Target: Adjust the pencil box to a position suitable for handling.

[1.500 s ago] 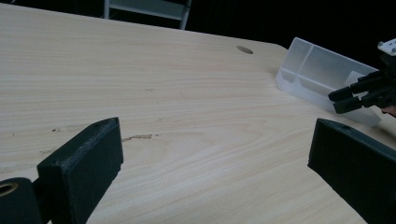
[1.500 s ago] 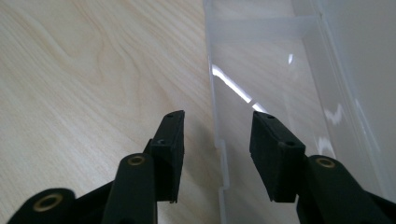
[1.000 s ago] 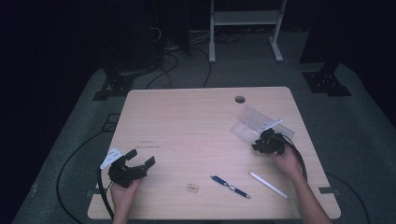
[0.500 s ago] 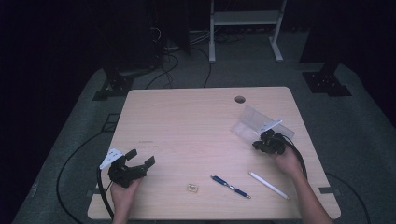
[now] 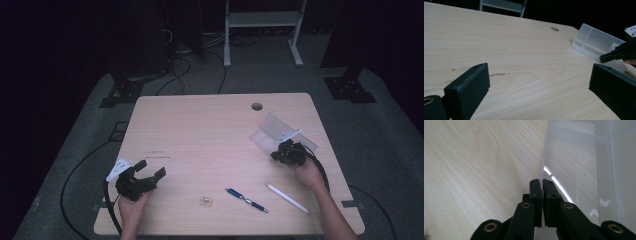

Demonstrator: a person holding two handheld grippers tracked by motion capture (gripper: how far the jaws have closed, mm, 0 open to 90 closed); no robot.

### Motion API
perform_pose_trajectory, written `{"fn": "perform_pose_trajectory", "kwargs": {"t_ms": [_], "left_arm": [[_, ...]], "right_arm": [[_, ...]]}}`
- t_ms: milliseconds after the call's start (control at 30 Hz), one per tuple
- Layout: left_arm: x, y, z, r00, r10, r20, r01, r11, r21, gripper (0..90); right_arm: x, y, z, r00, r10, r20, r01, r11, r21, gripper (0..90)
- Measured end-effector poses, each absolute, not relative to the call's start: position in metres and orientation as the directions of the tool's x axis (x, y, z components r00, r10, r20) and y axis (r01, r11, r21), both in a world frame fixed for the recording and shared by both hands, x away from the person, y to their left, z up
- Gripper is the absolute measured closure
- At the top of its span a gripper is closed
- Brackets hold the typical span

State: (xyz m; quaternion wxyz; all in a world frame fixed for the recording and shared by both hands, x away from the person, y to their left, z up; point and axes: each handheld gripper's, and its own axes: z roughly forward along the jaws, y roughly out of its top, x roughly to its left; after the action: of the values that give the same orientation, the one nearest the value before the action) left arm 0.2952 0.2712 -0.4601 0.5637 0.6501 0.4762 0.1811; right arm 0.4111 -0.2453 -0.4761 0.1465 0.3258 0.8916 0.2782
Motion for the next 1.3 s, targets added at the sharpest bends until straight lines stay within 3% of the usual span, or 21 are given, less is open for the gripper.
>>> {"fn": "perform_pose_trajectory", "kwargs": {"t_ms": [533,1300], "left_arm": [[0.295,0.271,-0.460,0.482,0.823,-0.301,0.414,0.089,0.906,2.1],[0.295,0.271,-0.459,0.482,0.821,-0.306,0.410,0.097,0.907,2.1]], "right_arm": [[0.399,-0.228,-0.447,-0.792,0.596,-0.130,0.400,0.668,0.628,86.5],[0.385,-0.141,-0.447,-0.930,0.338,-0.144,0.188,0.774,0.605,86.3]]}}
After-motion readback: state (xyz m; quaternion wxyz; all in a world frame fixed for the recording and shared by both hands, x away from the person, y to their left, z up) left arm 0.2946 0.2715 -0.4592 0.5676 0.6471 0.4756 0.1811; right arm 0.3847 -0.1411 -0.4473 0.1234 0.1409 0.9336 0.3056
